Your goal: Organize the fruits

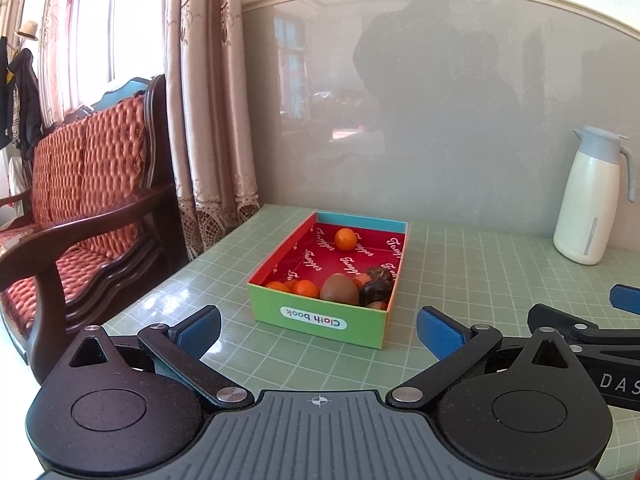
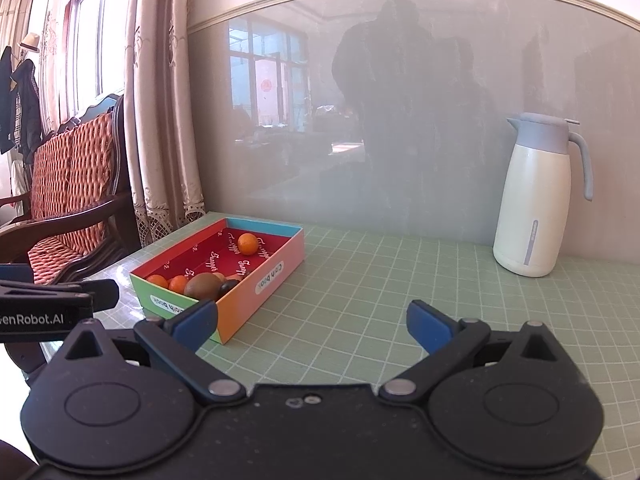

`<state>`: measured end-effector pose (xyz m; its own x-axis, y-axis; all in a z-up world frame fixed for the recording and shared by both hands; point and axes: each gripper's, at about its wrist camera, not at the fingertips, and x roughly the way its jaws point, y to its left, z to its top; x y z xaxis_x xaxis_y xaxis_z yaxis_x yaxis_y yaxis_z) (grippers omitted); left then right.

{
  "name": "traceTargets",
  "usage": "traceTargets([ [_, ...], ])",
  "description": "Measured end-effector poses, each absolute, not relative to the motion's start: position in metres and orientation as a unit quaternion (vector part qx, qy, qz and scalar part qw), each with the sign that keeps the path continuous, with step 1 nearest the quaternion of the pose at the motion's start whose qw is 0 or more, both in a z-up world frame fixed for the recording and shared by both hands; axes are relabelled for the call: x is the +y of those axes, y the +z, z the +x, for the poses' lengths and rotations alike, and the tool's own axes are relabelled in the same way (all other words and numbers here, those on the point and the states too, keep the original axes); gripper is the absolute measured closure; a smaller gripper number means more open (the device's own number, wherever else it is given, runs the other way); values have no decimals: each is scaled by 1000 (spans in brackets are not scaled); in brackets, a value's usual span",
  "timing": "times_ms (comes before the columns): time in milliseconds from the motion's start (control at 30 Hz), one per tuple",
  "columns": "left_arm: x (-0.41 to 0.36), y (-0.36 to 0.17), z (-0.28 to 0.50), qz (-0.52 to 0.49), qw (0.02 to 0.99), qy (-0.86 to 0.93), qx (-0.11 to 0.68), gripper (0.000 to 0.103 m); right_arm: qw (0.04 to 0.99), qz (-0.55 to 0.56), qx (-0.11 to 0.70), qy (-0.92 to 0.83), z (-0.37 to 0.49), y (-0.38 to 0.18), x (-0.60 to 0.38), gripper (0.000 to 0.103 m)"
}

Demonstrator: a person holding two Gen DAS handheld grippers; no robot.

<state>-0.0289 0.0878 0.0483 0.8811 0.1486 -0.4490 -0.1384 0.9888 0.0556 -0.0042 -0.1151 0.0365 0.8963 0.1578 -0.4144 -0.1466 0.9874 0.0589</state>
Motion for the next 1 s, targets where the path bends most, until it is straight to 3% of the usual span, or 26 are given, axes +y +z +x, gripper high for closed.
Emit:
traceTargets([
  [1000,93,39,-8,-8,964,66,259,0,973,11,217,76,2,35,-114,2],
])
